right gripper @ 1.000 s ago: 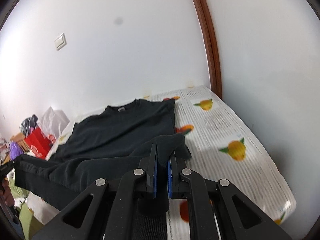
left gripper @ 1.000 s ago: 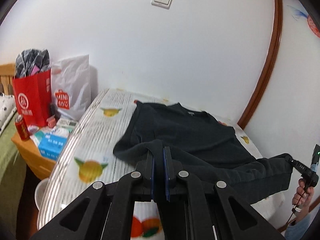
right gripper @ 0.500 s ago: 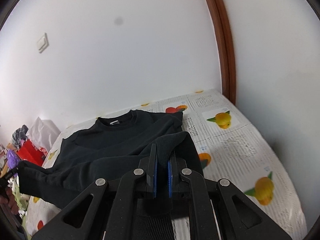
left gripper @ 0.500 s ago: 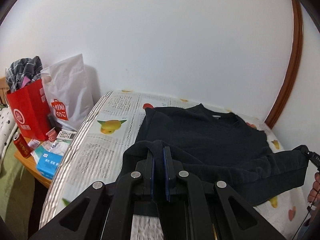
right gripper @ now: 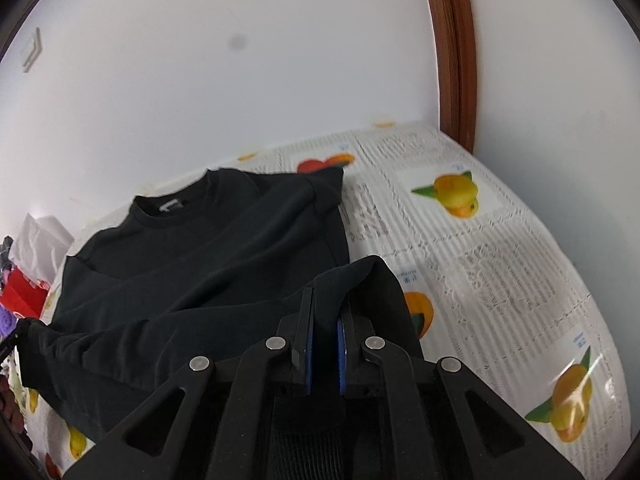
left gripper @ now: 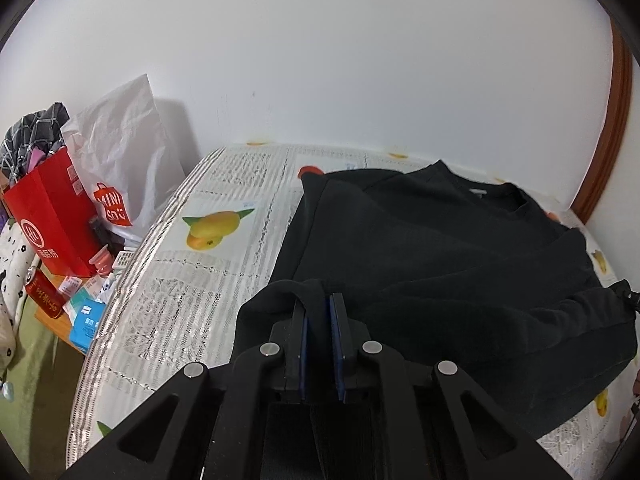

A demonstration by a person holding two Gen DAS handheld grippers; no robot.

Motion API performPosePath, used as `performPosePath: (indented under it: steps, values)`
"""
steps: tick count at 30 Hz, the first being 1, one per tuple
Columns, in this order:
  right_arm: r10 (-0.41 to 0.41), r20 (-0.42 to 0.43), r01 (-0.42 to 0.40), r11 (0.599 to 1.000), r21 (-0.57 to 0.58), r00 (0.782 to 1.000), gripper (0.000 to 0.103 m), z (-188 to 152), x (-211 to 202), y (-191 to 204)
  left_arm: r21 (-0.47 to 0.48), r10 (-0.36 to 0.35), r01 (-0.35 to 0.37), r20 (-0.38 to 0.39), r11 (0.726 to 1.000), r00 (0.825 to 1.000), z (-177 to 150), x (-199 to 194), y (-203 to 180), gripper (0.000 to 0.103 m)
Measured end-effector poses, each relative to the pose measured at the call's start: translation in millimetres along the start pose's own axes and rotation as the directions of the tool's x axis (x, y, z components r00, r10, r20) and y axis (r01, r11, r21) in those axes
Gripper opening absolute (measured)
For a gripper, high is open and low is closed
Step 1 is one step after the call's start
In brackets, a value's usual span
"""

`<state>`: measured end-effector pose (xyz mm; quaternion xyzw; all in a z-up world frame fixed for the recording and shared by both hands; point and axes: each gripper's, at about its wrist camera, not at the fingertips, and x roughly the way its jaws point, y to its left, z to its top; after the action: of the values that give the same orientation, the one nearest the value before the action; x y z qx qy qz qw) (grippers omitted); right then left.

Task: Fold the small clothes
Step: 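Open both grippers on the folded hem, then regrasp it with the left gripper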

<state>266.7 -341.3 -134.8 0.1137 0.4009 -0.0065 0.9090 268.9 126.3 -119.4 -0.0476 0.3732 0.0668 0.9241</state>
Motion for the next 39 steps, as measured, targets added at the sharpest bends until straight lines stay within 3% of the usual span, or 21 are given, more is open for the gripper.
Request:
performPosePath:
  steps: [3, 7, 11, 12, 14, 16, 20, 25, 30, 34, 36, 37, 39]
  values:
    - [-0.015, -0.022, 0.015, 1.0, 0.004, 1.0, 0.014, -1, 2, 0, 0.001, -0.003, 0.003, -0.023, 1.0, 1.0, -2, 3, -1, 0.012]
    - [-0.007, -0.033, 0.005, 0.998, -0.059, 0.999, 0.033, -6, -16, 3, 0.0, -0.077, 0.077, -0.021, 0.997, 0.997, -3, -13, 6, 0.02]
    - [-0.046, 0.017, 0.048, 0.988, -0.145, 0.999, 0.037, -18, -51, 2, -0.046, -0.141, 0.142, 0.02, 0.989, 0.99, -10, -39, 26, 0.057]
    - [-0.073, 0.033, 0.077, 0.985, -0.155, 0.997, 0.037, -21, -58, -1, -0.048, -0.133, 0.134, 0.024, 0.99, 0.991, -14, -44, 32, 0.057]
    - [-0.131, 0.043, 0.137, 0.978, -0.158, 0.99, 0.037, -26, -66, -13, -0.038, -0.101, 0.101, 0.019, 0.994, 0.995, -21, -50, 41, 0.057]
    - [-0.143, 0.018, 0.145, 0.981, -0.131, 0.989, 0.037, -31, -67, -27, -0.047, -0.078, 0.078, 0.009, 0.996, 0.997, -33, -51, 53, 0.057]
    - [-0.099, -0.068, 0.094, 0.993, -0.07, 0.993, 0.037, -49, -57, -47, -0.072, -0.107, 0.102, -0.065, 0.992, 0.992, -53, -38, 71, 0.057]
    - [-0.019, -0.094, 0.019, 1.0, 0.002, 0.995, 0.038, -64, -49, -55, -0.091, -0.192, 0.181, -0.139, 0.979, 0.971, -64, -16, 76, 0.057]
    - [0.014, -0.131, -0.01, 0.999, 0.033, 0.991, 0.038, -64, -29, -49, -0.078, -0.195, 0.183, -0.174, 0.98, 0.965, -62, 4, 66, 0.057]
    - [0.021, -0.123, -0.015, 0.998, 0.053, 0.992, 0.037, -64, -22, -46, -0.058, -0.158, 0.151, -0.149, 0.987, 0.976, -64, 7, 60, 0.056]
    - [0.038, -0.12, -0.032, 0.998, 0.055, 0.992, 0.031, -64, -21, -46, -0.079, -0.183, 0.173, -0.147, 0.982, 0.972, -65, 6, 61, 0.029]
    - [0.057, -0.117, -0.052, 0.997, 0.052, 0.991, 0.019, -65, -22, -45, -0.092, -0.201, 0.189, -0.154, 0.978, 0.967, -65, 6, 62, 0.024]
    - [0.033, -0.102, -0.031, 0.999, 0.02, 0.994, 0.011, -66, -28, -40, -0.12, -0.221, 0.203, -0.158, 0.972, 0.962, -66, 4, 65, 0.018]
